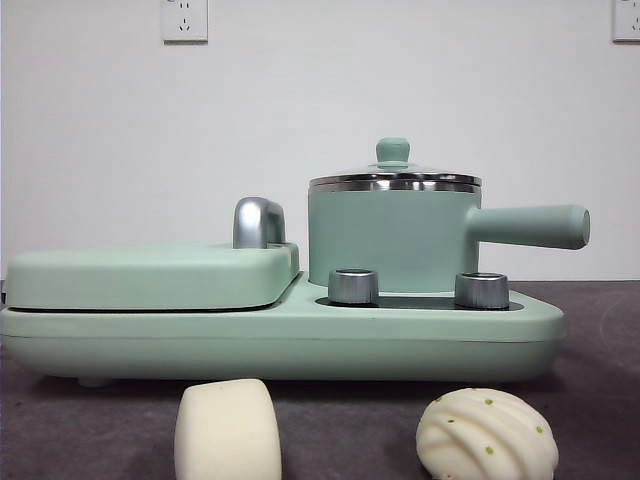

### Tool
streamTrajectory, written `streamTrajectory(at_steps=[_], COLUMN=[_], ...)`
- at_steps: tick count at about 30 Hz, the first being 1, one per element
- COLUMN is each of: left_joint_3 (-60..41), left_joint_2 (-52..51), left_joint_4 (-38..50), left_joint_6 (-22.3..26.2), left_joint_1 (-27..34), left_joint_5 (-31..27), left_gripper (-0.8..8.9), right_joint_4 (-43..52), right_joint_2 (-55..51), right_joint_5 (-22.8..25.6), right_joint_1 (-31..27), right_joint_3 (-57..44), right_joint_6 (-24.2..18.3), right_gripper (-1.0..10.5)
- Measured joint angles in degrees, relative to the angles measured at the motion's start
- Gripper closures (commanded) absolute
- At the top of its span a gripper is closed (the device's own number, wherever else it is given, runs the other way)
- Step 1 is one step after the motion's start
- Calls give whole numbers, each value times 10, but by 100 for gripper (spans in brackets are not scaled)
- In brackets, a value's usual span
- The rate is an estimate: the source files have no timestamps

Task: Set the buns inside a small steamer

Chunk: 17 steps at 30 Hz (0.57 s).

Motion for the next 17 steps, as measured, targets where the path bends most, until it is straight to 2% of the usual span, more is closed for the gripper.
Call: streamTrajectory(at_steps=[4,11,17], left_joint_3=[0,11,93], left_joint_2=[0,19,74], left_joint_4=[0,2,3], left_joint_6=[-70,-167,-211], left_joint_1=[0,-16,-53], left_joint_5=[7,63,66], left_gripper=[807,804,804], right_joint_4=[0,-6,-46], right_joint_2=[0,3,41], right_joint_5=[-16,-85,-89], right_joint_1=[0,8,23], right_joint_3=[0,35,136], right_joint_6=[36,122,163], right_gripper=[929,933,933])
